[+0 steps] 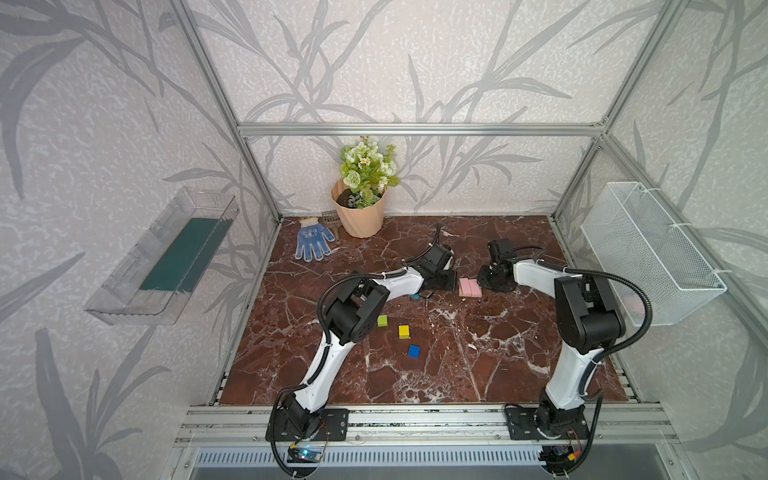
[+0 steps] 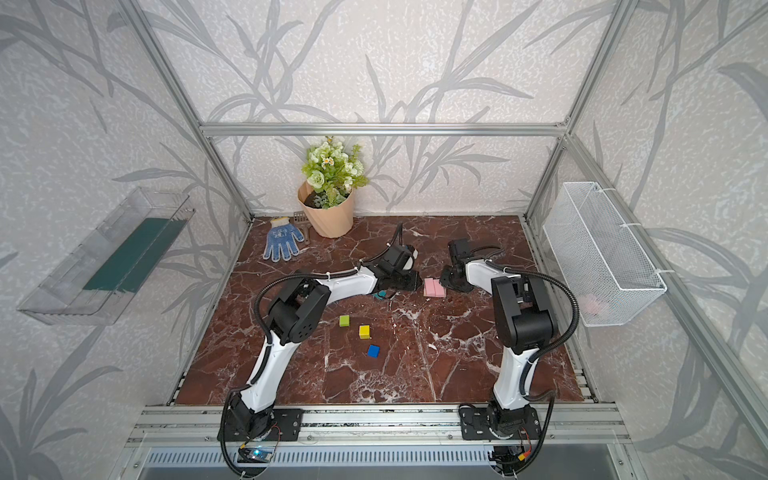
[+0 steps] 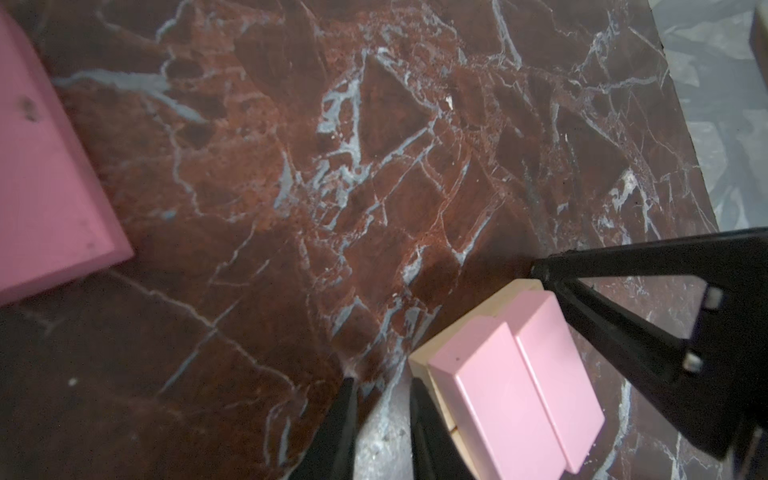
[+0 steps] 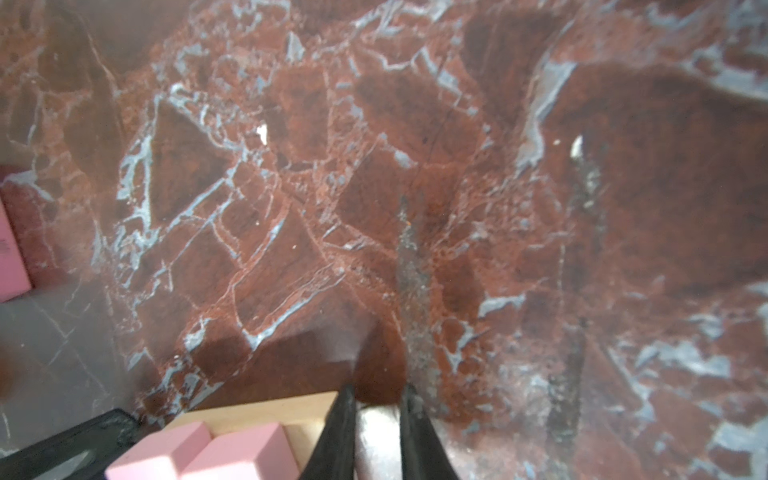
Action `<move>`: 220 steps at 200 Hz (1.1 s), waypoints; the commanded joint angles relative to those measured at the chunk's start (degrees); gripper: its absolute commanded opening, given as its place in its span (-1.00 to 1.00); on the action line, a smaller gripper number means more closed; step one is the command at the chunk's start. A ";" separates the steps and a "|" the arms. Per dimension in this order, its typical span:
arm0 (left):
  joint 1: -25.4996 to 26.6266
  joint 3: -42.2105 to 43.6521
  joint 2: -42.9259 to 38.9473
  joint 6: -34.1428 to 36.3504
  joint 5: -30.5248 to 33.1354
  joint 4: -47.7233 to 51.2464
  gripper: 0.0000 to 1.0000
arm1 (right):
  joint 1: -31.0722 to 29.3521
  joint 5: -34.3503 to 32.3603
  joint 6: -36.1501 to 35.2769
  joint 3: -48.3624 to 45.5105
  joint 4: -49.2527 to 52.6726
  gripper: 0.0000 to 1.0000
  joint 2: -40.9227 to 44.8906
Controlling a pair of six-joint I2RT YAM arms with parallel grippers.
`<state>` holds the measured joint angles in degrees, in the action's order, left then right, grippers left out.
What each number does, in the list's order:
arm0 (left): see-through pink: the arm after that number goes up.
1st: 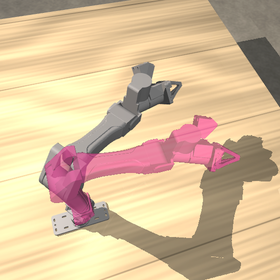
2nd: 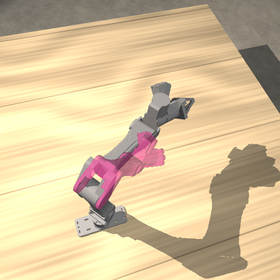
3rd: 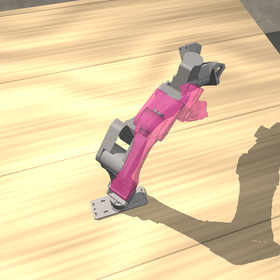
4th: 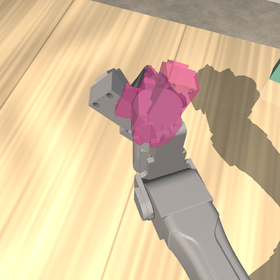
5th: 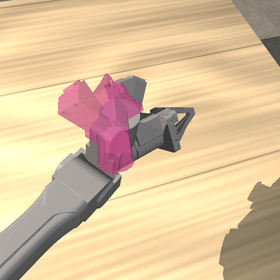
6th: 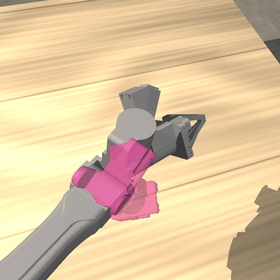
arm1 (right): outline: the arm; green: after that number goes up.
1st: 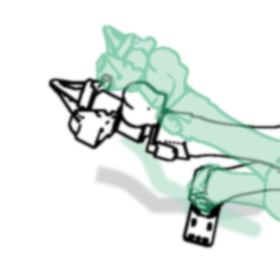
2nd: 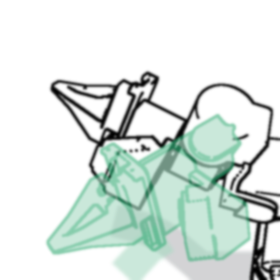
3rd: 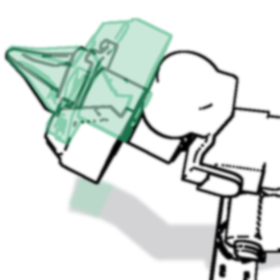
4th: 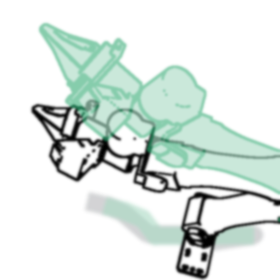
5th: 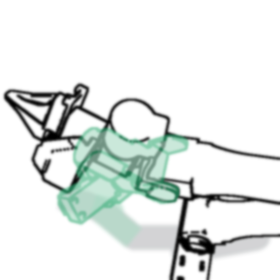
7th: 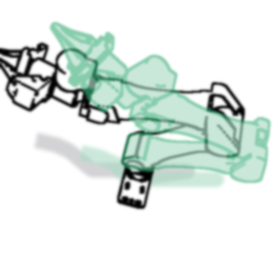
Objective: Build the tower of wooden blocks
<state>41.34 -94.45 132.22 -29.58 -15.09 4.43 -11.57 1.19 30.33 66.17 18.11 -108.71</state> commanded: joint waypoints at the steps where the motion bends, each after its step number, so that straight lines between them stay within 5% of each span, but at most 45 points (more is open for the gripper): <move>1: 0.59 -1.57 1.63 -0.34 0.29 1.81 -0.49 | -0.49 0.83 -0.27 -0.08 2.36 -0.59 -0.78; 220: 2.20 -1.21 1.38 -0.27 1.08 2.00 -0.53 | -0.12 -0.96 0.17 -0.34 3.19 -0.52 0.26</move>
<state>42.39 -95.48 132.64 -29.58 -14.37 5.61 -11.68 -0.10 30.39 66.17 18.31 -108.66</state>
